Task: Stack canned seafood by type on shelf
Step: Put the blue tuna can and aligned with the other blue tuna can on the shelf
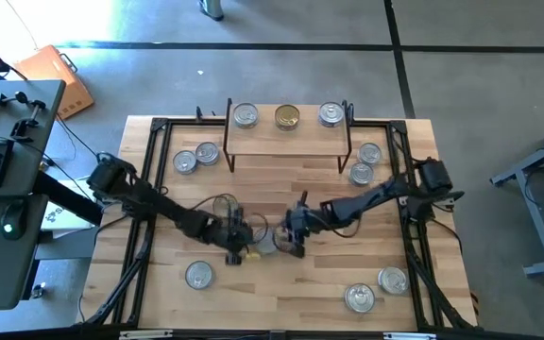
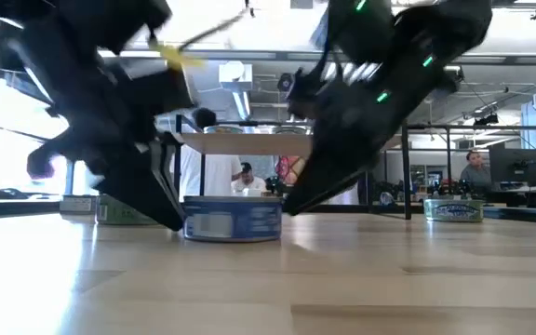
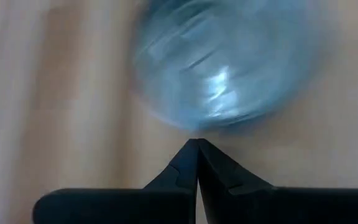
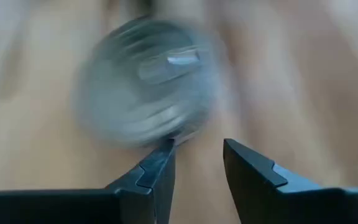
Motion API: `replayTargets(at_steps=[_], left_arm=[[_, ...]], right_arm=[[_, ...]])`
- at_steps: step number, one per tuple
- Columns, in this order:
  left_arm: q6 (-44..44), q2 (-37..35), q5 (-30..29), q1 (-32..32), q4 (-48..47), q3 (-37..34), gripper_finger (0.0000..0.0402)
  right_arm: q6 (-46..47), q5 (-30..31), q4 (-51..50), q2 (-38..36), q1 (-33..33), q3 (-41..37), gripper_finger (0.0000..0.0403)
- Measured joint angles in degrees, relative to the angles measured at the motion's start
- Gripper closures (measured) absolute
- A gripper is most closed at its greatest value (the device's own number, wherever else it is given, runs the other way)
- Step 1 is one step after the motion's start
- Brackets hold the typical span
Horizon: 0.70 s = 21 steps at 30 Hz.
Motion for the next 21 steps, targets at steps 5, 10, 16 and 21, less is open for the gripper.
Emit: replayTargets(at_steps=[5, 10, 16, 21], left_arm=[[-7.90, -5.20, -9.68, 1.20, -13.23, 0.00, 0.0402], [-9.76, -8.82, -9.48, -0.94, -12.56, 0.01, 0.0401], [-17.70, -7.27, 3.02, -1.60, -6.21, 0.05, 0.0402], [-19.28, -2.82, 5.34, -1.58, -2.00, -0.02, 0.0401]], right_arm=[[-0.41, 4.19, -9.09, -4.73, 6.78, -0.02, 0.0274], [-6.74, 19.41, -6.09, -4.86, 12.38, -0.53, 0.0274], [-8.81, 32.48, -1.19, -1.50, 9.03, -1.51, 0.0274], [-1.59, 28.95, -1.06, 0.15, 0.58, -1.52, 0.0274]])
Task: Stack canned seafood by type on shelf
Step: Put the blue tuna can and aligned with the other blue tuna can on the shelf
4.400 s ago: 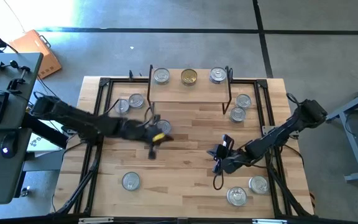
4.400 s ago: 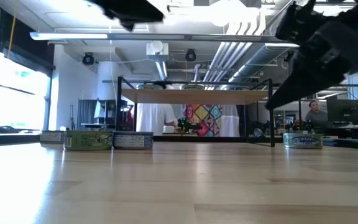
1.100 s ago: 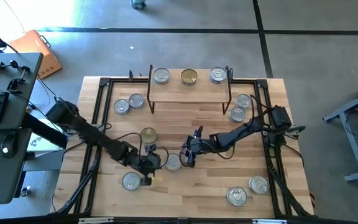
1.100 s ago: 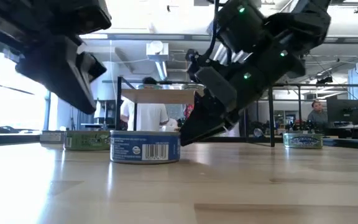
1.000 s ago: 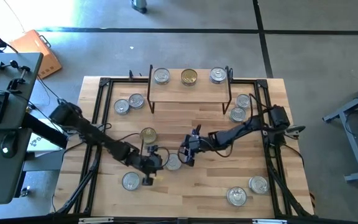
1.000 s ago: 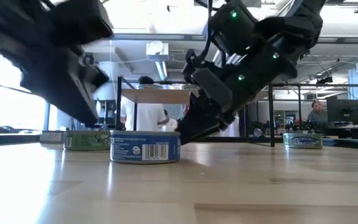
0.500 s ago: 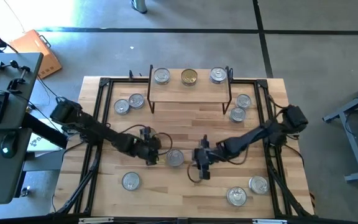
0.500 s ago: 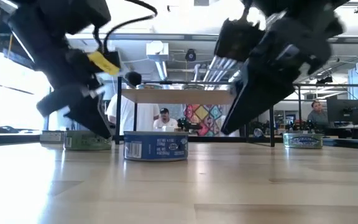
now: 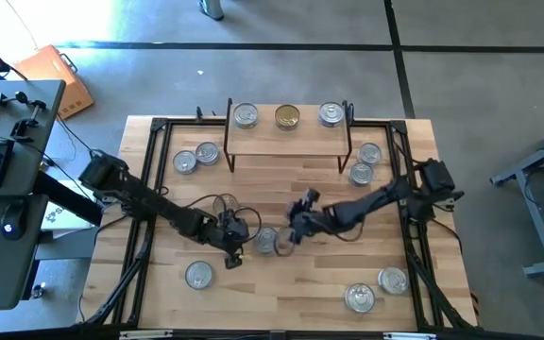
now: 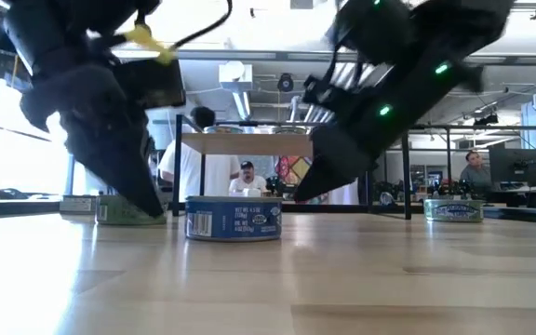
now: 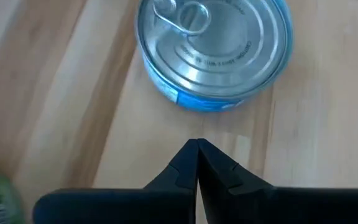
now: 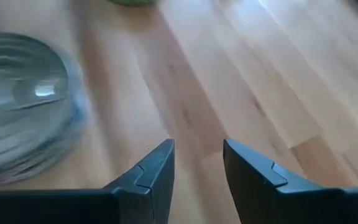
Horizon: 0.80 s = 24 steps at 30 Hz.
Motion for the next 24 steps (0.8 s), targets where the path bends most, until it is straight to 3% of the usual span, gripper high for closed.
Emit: replayTargets(at_steps=[5, 9, 14, 18, 21, 24], left_arm=[[0.55, 4.30, -0.42, 1.95, 8.12, 0.04, 0.0402], [4.94, 4.53, -4.21, 5.90, 12.87, 0.13, 0.0402], [8.03, 0.25, -8.24, 10.55, 9.72, 0.07, 0.0401], [8.11, -4.31, -7.57, 9.79, 3.38, 0.07, 0.0401], [8.01, -5.82, -3.30, 6.71, 1.09, 0.07, 0.0401], [7.73, -4.99, 3.37, 3.46, 2.96, 0.07, 0.0401]], right_arm=[[-0.34, -16.39, 2.40, 0.24, -3.79, 0.02, 0.0274], [-0.57, -21.37, -1.78, -0.13, -2.73, 0.02, 0.0274], [4.35, -20.85, -7.78, -0.95, 2.02, 0.04, 0.0274], [6.18, -14.53, -9.79, -1.07, 6.83, 0.10, 0.0274], [8.79, -6.76, -9.93, -1.02, 8.43, -0.01, 0.0274], [11.22, -4.48, -8.63, -1.00, 6.30, 0.02, 0.0274]])
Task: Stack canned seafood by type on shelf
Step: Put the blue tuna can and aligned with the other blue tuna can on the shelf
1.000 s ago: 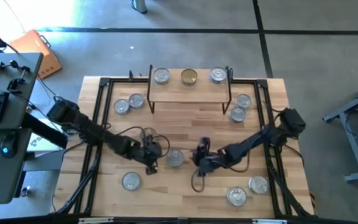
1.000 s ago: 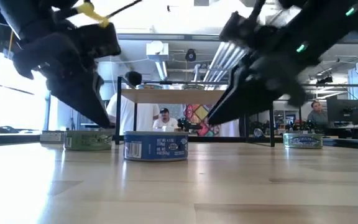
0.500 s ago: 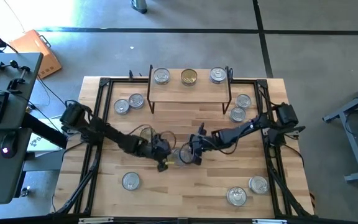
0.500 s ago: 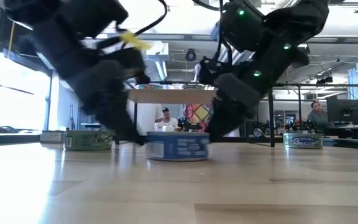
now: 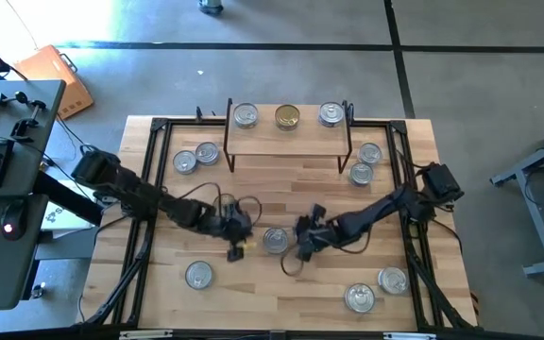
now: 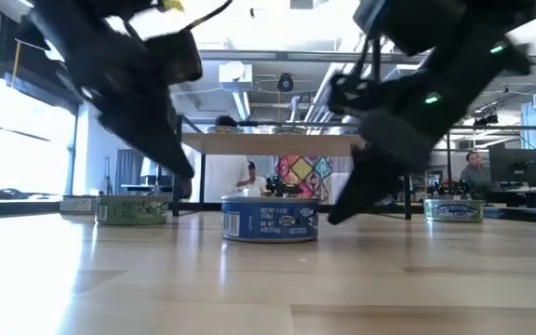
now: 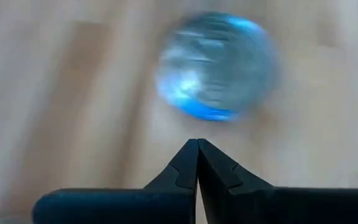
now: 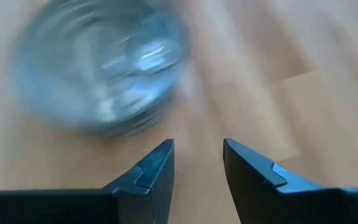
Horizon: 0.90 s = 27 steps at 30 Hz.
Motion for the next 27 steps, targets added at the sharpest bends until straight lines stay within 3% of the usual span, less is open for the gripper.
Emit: replayTargets(at_steps=[5, 12, 15, 20, 24, 27], left_arm=[[0.20, 3.49, 1.35, -4.24, 7.22, 0.00, 0.0401], [3.46, 10.32, -0.42, -2.30, 17.77, 0.01, 0.0401], [5.70, 11.22, -2.19, -0.17, 16.96, 0.00, 0.0402], [8.05, 7.52, -11.89, 2.16, 11.25, -0.05, 0.0401], [8.49, 3.13, -15.41, 2.24, 6.78, -0.05, 0.0401], [9.30, 1.11, -15.55, 1.19, 6.41, -0.03, 0.0401]], right_arm=[[1.99, -0.30, 2.57, 0.78, -4.97, 0.00, 0.0274], [-2.23, -11.78, 2.93, 0.85, -8.08, 0.00, 0.0274], [0.55, -15.54, 2.04, 0.44, -7.34, 0.07, 0.0274], [3.42, -17.07, -2.27, -1.00, -2.95, 0.09, 0.0274], [0.78, -16.30, -2.41, -1.14, 1.42, 0.07, 0.0274], [-2.33, -12.31, -0.46, -1.12, 4.55, -0.04, 0.0274]])
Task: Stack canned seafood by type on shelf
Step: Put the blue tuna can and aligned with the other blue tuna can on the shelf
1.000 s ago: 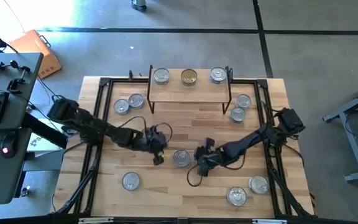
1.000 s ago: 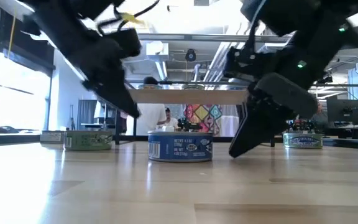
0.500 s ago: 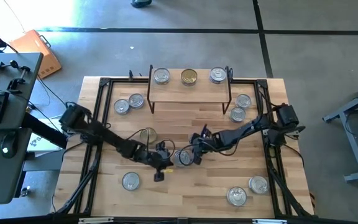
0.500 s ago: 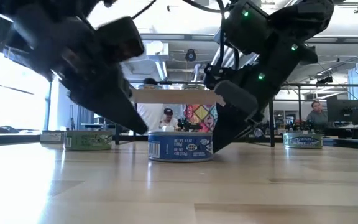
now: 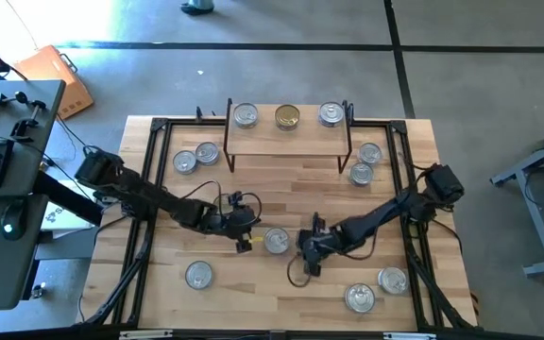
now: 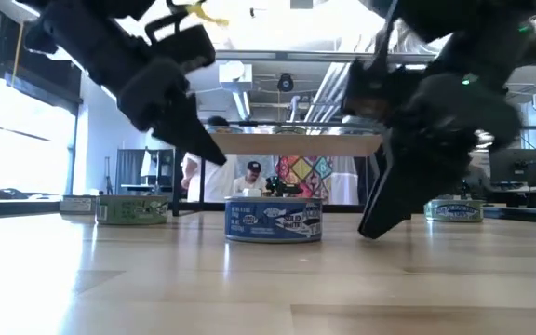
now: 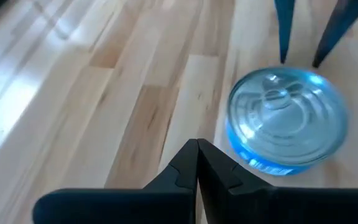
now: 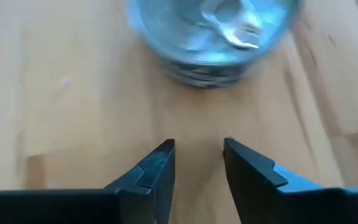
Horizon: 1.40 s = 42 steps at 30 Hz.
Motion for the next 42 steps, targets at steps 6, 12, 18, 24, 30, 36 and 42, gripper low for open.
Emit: replayTargets(at_steps=[6, 12, 18, 24, 30, 36, 42], left_arm=[[-0.82, -0.05, 0.20, -1.68, 0.65, -0.05, 0.0402], [-3.46, 0.54, 0.22, -1.68, 0.95, -1.29, 0.0401], [-3.89, 0.65, 2.53, -1.66, 8.98, -3.78, 0.0401], [-1.38, 4.74, 9.40, 0.45, 18.86, -3.95, 0.0401], [-1.92, 10.30, 13.18, 3.07, 20.98, -3.45, 0.0402], [-0.97, 10.04, 13.28, 3.98, 20.06, -3.48, 0.0402], [2.07, 8.89, 13.17, 3.98, 19.17, -3.64, 0.0402]], right_arm=[[-22.96, 4.56, 4.94, 0.02, 4.29, 0.00, 0.0274], [-36.09, 5.03, 9.20, 0.02, 3.13, 0.00, 0.0274], [-43.56, 2.30, 18.52, 0.02, 0.06, 0.00, 0.0274], [-39.47, -1.73, 18.95, 0.02, -1.54, 0.03, 0.0274], [-38.80, 5.05, 16.11, -0.31, 2.10, 0.04, 0.0274], [-33.43, 10.69, 11.56, -2.05, 5.03, 0.08, 0.0274], [-34.17, 10.88, 11.86, -1.74, 3.01, 0.08, 0.0267]])
